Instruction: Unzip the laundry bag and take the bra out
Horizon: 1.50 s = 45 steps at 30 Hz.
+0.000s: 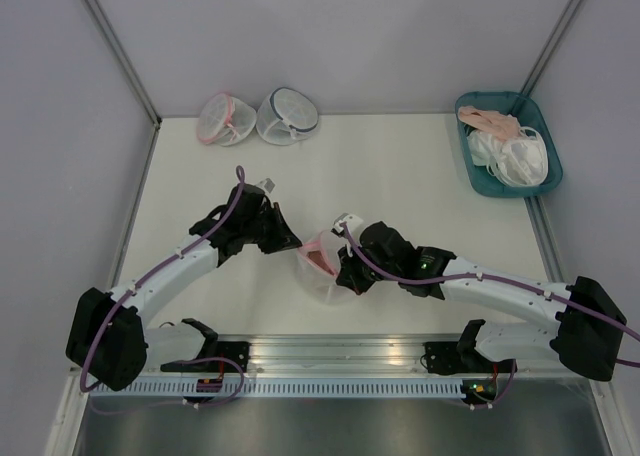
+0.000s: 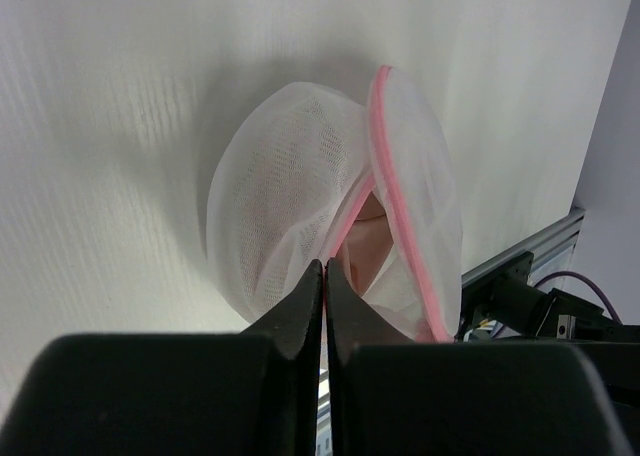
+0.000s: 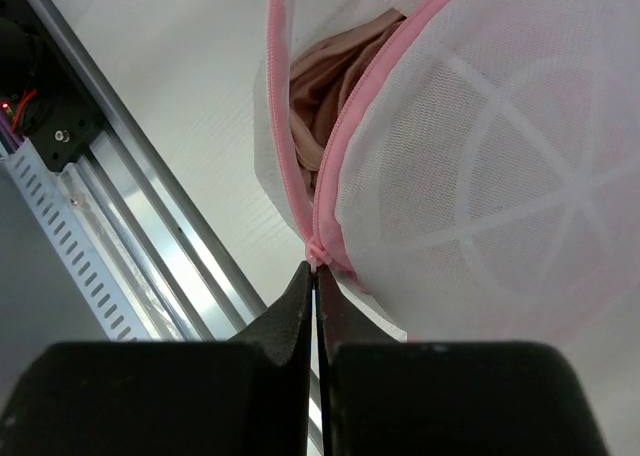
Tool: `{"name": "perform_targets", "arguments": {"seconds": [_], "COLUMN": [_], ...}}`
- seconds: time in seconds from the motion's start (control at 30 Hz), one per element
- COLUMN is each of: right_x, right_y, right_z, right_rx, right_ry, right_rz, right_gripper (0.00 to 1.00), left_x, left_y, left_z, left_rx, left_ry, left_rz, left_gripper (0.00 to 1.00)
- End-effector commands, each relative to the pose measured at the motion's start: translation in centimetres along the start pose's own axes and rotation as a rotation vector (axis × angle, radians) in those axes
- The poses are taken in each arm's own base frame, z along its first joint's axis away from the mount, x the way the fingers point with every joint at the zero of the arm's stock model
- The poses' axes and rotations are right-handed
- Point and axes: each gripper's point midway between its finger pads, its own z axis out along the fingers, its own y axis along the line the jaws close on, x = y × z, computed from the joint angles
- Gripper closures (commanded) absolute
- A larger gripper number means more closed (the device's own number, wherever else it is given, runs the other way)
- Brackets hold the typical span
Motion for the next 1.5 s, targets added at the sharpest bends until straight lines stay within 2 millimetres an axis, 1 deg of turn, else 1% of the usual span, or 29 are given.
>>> {"name": "perform_targets", "arguments": {"seconds": [0.0,0.33,0.37,0.4,0.43,0.47,0.5,0.53,0.57,0.6,0.63,0.67,0.73,0.77,0.83,0.87,0.9,0.93,0.97,1.0,1.03,1.1,1.17,1.2,1.23,1.3,1.37,1.4,1.47], "right_x": [-0.1,0.5,0.5,0.4,0.3,-0.1,-1.3,-2.0,-2.9,-4.9,-5.7,-7.1,-7.4,-8.2,-7.8,-8.8,-7.8,-7.8,-8.1,-7.5,-7.4,-7.6,-8.1,-8.2,-8.3,-8.9,-9.1,-9.6,-9.6], "right_y": [-1.0,-1.9,-2.1,-2.1,-1.8,-1.4,-0.2,1.1,2.0,3.2,3.5,4.0,3.6,3.3,1.3,-0.8,-2.6,-3.9,-5.8,-6.6,-7.3,-8.3,-8.4,-8.5,-8.5,-8.2,-7.3,-6.6,-5.4], "right_z": [-0.7,-0.7,-0.7,-0.8,-0.9,-1.2,-1.9,-2.4,-3.0,-4.3,-4.9,-5.7,-5.6,-5.7,-4.5,-4.6,-3.9,-3.9,-3.7,-3.7,-3.7,-3.5,-3.4,-3.1,-2.9,-2.2,-1.2,-0.8,0.1], "right_rx": [0.056,0.101,0.109,0.112,0.104,0.084,0.035,-0.028,-0.068,-0.106,-0.114,-0.121,-0.088,-0.057,0.05,0.178,0.279,0.356,0.474,0.523,0.564,0.622,0.634,0.638,0.636,0.616,0.553,0.515,0.434], "right_ry": [-0.016,0.003,0.004,0.003,0.001,-0.009,-0.051,-0.071,-0.101,-0.173,-0.201,-0.235,-0.225,-0.237,-0.197,-0.225,-0.173,-0.166,-0.168,-0.137,-0.131,-0.131,-0.143,-0.141,-0.137,-0.131,-0.111,-0.121,-0.104], "right_rz": [-0.013,-0.017,-0.016,-0.016,-0.017,-0.018,-0.021,-0.02,-0.024,-0.034,-0.036,-0.042,-0.049,-0.048,-0.014,0.004,0.023,0.05,0.08,0.097,0.112,0.147,0.164,0.171,0.172,0.162,0.157,0.144,0.138], "right_gripper": [0.99,1.0,0.96,0.84,0.62,0.56,0.49,0.44,0.41,0.37,0.31,0.3,0.3,0.3,0.3,0.3,0.3,0.3,0.3,0.3,0.3,0.3,0.3,0.3,0.3,0.3,0.31,0.32,0.33], "left_x": [-0.8,-1.0,-0.9,-0.9,-0.9,-0.6,-0.3,0.0,0.4,1.1,1.5,2.1,2.7,3.2,3.9,4.4,4.7,5.1,5.6,5.9,6.4,7.2,8.1,8.2,8.7,9.1,9.4,9.6,9.9], "left_y": [-1.9,-3.1,-3.1,-3.2,-3.3,-3.3,-3.5,-3.8,-3.9,-4.3,-4.2,-4.3,-4.4,-4.6,-4.8,-5.1,-5.2,-5.0,-5.3,-5.4,-5.0,-5.2,-4.8,-4.9,-4.5,-4.5,-4.1,-3.9,-3.7], "left_z": [-0.6,-1.6,-1.7,-1.8,-2.0,-2.0,-2.0,-2.2,-2.1,-2.0,-1.8,-1.6,-1.3,-1.3,-1.1,-1.2,-1.3,-1.2,-1.6,-1.7,-1.6,-2.1,-2.3,-2.8,-2.7,-2.9,-2.7,-2.7,-2.4], "left_rx": [0.068,0.114,0.115,0.119,0.123,0.125,0.132,0.144,0.147,0.156,0.15,0.153,0.162,0.166,0.177,0.186,0.188,0.18,0.192,0.193,0.187,0.209,0.216,0.233,0.227,0.241,0.232,0.228,0.224], "left_ry": [-0.018,-0.024,-0.026,-0.026,-0.032,-0.029,-0.022,-0.021,-0.015,0.0,0.004,0.021,0.03,0.044,0.057,0.068,0.068,0.07,0.073,0.075,0.077,0.082,0.09,0.082,0.087,0.087,0.088,0.092,0.107], "left_rz": [0.064,0.064,0.057,0.055,0.049,0.047,0.049,0.046,0.045,0.055,0.048,0.053,0.04,0.042,0.03,0.036,0.036,0.022,0.024,0.005,-0.005,-0.013,-0.041,-0.046,-0.071,-0.074,-0.078,-0.079,-0.079], "left_gripper": [0.98,0.98,0.98,0.98,0.98,0.98,0.98,0.98,0.98,0.98,0.98,0.98,0.98,0.98,0.98,0.98,0.98,0.98,0.98,0.98,0.98,0.98,0.98,0.98,0.98,0.98,0.98,0.98,0.98]}}
